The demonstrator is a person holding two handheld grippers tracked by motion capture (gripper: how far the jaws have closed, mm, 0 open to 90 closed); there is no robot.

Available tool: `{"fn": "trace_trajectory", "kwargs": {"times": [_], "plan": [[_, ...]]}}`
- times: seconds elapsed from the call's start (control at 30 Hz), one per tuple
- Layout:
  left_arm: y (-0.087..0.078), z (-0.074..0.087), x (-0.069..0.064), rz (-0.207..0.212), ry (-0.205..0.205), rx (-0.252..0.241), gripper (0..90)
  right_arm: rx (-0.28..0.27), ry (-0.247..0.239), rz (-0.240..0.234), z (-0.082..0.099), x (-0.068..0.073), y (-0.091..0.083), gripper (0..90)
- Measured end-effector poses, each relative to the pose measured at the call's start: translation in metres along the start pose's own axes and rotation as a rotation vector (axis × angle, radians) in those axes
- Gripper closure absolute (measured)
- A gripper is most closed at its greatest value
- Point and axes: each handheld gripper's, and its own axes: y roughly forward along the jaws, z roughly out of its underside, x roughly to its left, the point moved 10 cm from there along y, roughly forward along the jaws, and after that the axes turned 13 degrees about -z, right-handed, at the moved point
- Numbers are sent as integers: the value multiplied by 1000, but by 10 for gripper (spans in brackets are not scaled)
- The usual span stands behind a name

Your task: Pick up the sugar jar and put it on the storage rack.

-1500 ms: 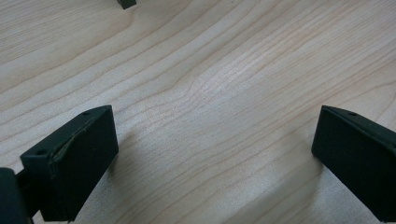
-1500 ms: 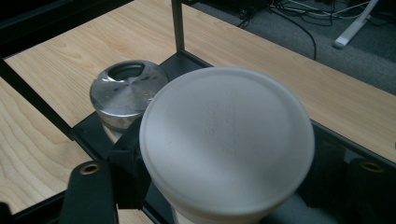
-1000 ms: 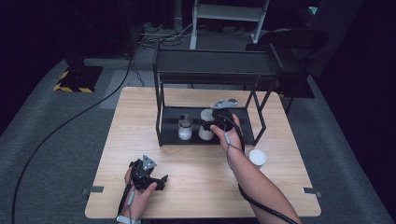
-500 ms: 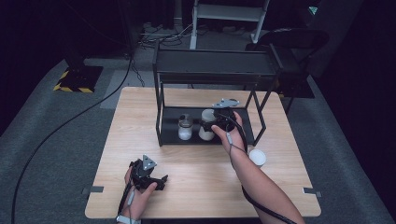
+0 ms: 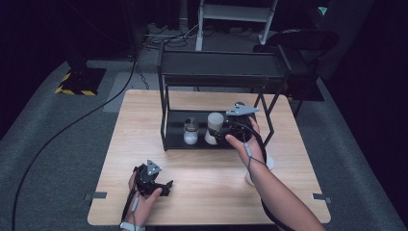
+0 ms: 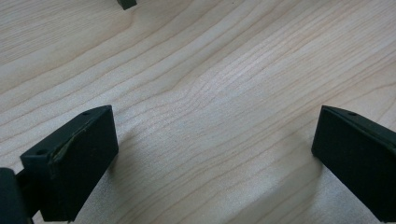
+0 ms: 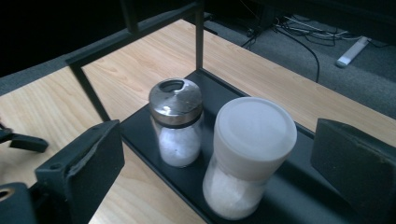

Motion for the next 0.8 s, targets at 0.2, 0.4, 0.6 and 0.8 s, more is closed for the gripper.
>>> {"fn": "trace_trajectory", "kwargs": {"times": [0.2, 0.4, 0.6, 0.8], "plan": [[0, 0, 0, 0, 0, 0, 3, -7, -18, -19, 1, 6, -18, 23], [0, 0, 0, -1, 0, 1, 3, -10, -27, -10, 5, 8, -39, 23], [0, -1, 0, -3, -1, 2, 2, -13, -35, 0, 11, 9, -58, 23], [0, -1, 0, -4, -1, 2, 3, -9, -42, 7, 18, 10, -73, 23]]}}
